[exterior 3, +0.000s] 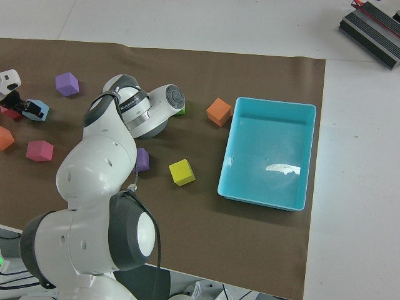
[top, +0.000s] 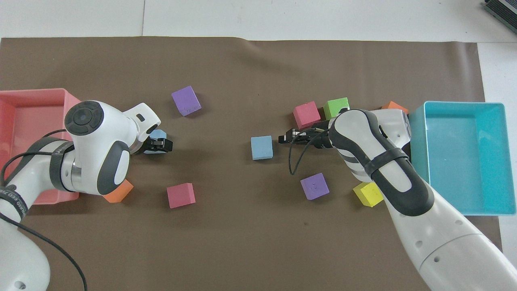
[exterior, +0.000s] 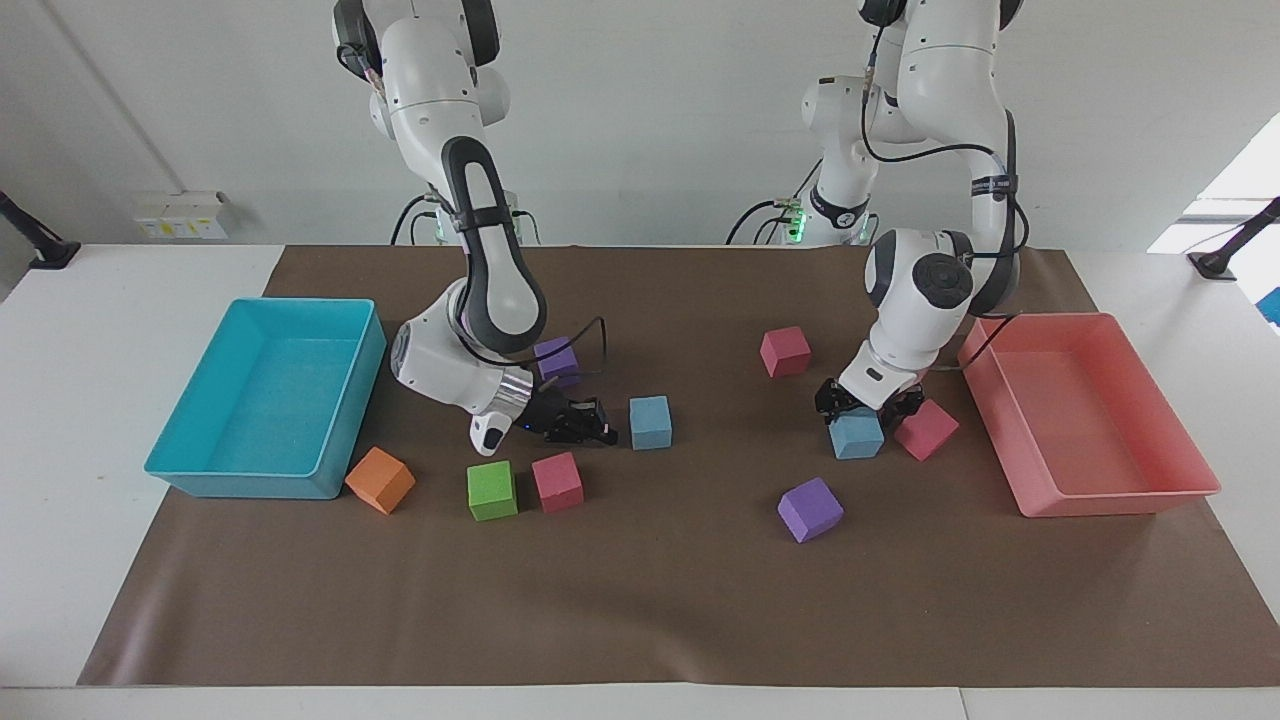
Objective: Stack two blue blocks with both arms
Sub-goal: 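Lift the light blue cube with the left gripper toward the center cube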
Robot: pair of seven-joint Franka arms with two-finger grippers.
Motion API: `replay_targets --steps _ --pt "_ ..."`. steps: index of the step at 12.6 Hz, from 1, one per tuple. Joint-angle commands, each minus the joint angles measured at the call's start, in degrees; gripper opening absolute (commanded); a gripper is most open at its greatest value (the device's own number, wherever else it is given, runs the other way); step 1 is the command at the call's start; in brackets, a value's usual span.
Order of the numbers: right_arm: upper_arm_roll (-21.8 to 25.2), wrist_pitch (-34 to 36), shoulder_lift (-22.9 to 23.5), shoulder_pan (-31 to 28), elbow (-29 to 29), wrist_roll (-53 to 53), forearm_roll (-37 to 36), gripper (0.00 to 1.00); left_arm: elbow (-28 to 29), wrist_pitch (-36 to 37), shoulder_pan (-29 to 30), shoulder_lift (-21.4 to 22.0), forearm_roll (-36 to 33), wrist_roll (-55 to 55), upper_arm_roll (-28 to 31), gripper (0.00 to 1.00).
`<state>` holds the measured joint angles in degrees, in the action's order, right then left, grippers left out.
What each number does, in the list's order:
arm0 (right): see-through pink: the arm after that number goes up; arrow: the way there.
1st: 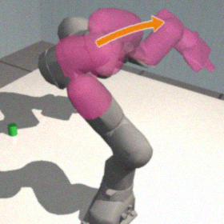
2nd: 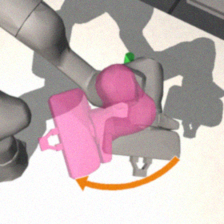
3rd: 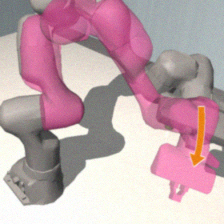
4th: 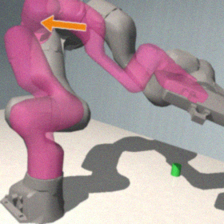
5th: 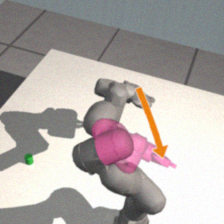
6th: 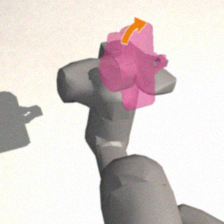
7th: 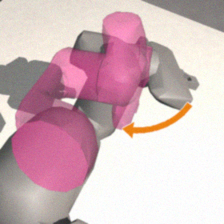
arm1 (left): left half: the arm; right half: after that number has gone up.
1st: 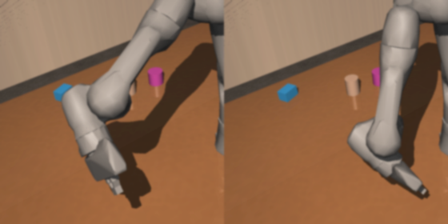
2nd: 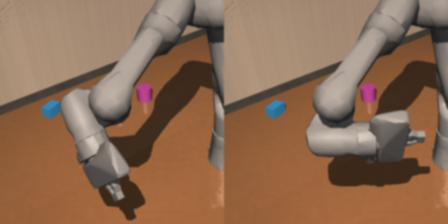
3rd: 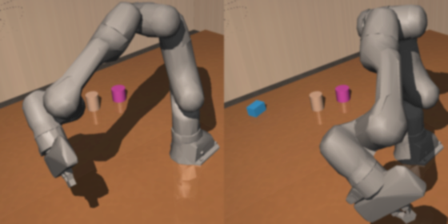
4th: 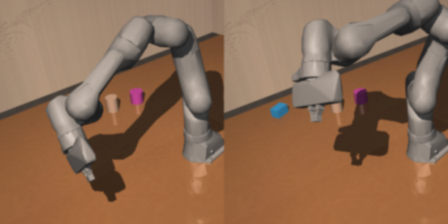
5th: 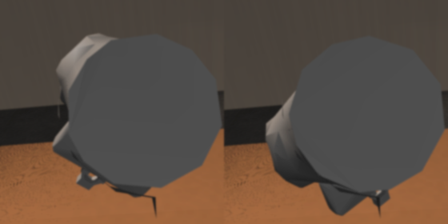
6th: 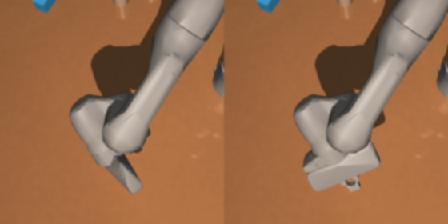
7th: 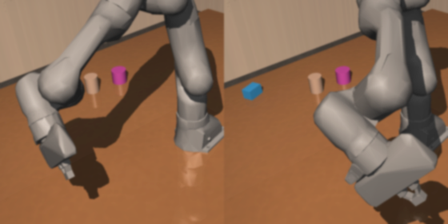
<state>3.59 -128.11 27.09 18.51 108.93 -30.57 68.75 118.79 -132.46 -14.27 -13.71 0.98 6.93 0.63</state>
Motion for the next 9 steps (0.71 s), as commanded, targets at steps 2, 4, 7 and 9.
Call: replay_targets --steps 2,4,7,9 --pt "-0.07 -0.65 -0.02 -0.14 0.50 -1.42 2.09 0.00 1.36 -2.70 -0.94 0.70 -0.36 1.24 0.69 1.00" --pt "-0.16 -0.65 -0.02 -0.14 0.50 -1.34 2.09 0.00 1.27 -3.33 -1.03 0.61 -0.36 1.33 0.77 0.87" --pt "-0.07 -0.57 -0.02 -0.14 0.50 -1.34 2.09 0.00 0.92 -3.33 -1.03 0.52 -0.36 1.86 0.78 0.07" --pt "-0.07 -0.48 -0.11 -0.23 0.76 -1.34 2.09 0.00 0.92 -2.81 -1.03 0.52 -0.36 2.30 0.69 0.01"
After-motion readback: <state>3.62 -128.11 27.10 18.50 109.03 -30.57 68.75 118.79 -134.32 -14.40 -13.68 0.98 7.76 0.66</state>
